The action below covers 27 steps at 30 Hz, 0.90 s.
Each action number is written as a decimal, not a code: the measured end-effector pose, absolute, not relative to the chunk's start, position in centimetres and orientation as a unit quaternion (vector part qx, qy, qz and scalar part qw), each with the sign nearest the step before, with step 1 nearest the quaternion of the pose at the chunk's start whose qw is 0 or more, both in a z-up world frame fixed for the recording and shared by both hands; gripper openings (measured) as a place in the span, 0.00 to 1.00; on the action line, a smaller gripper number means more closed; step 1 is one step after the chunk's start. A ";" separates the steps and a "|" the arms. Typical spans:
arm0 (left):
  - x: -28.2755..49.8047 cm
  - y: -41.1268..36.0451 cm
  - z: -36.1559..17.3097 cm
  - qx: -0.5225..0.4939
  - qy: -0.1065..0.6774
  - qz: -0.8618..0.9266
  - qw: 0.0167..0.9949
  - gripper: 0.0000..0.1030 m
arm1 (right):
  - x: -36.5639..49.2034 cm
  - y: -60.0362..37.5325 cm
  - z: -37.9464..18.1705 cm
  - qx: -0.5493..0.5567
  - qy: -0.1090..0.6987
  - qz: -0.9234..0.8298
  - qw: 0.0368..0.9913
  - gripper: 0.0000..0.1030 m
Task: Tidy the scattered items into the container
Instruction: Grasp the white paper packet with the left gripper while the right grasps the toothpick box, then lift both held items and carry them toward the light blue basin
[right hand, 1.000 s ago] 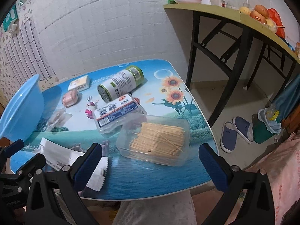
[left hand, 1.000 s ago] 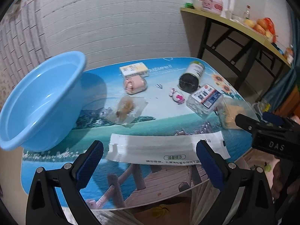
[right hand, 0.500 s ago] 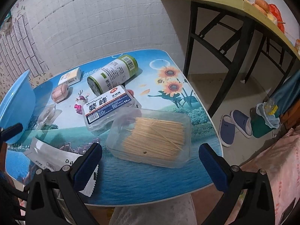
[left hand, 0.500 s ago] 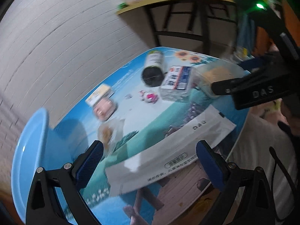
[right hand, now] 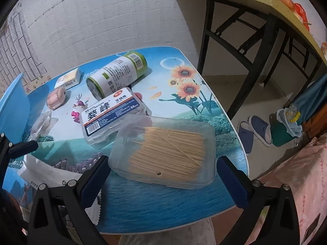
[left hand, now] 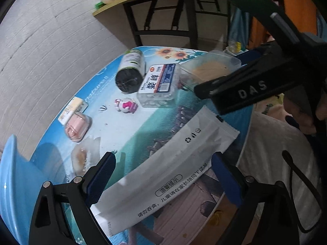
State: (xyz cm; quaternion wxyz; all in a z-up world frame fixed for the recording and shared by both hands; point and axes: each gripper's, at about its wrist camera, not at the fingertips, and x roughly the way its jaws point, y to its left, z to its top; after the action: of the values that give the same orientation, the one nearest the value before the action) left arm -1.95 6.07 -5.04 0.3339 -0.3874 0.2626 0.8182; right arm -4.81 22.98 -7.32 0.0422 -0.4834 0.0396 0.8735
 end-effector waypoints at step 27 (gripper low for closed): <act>-2.0 6.5 -5.2 -0.404 0.194 0.806 0.387 0.16 | -5.2 23.4 -8.0 -0.476 0.047 0.878 0.025 0.93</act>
State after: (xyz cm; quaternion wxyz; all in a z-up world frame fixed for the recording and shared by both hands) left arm -2.00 6.51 -5.23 0.3873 -0.4040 0.1938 0.8058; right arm -5.15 23.42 -7.99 0.0252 -0.4764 0.0465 0.8777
